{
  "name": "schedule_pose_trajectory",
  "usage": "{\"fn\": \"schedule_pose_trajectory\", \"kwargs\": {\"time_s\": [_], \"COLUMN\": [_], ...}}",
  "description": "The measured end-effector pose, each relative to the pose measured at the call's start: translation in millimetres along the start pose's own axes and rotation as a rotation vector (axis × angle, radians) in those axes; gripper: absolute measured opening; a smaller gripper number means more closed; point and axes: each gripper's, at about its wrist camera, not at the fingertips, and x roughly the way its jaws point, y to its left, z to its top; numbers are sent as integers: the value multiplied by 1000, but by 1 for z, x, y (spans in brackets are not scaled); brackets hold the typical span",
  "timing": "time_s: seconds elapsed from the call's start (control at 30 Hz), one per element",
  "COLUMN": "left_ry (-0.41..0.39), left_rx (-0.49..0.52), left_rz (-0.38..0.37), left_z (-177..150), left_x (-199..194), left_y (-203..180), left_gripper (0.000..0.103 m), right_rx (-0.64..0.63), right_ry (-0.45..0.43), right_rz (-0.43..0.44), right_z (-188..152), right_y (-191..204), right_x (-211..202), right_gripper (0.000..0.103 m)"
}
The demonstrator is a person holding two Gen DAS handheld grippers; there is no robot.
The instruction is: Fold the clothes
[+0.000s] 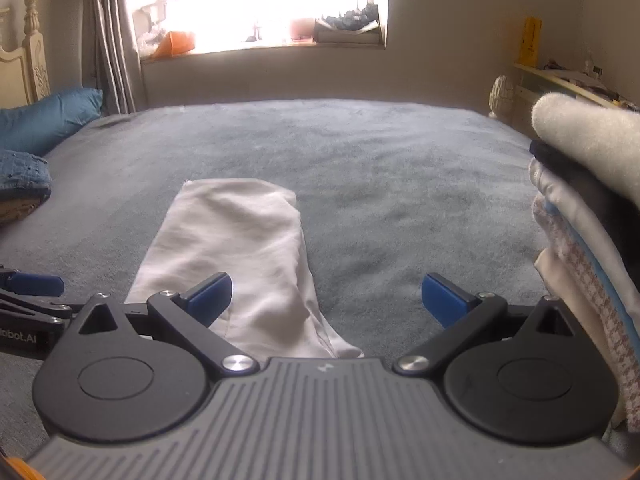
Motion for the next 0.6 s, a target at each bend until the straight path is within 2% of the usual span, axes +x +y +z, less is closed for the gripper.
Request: {"fn": "schedule_pose_trajectory", "kwargs": {"time_s": [0.23,0.6], "left_ry": [25,58], "left_rx": [-41,-36], "left_rz": [3,14], "left_z": [-1,-3], "left_x": [5,10], "left_y": [8,9], "left_gripper": [103,103], "right_rx": [-5,13], "right_ry": [-96,-90], "right_rz": [-34,25], "right_z": [0,3], "right_y": [-2,-6], "right_x": [-10,-12], "right_gripper": [102,102]}}
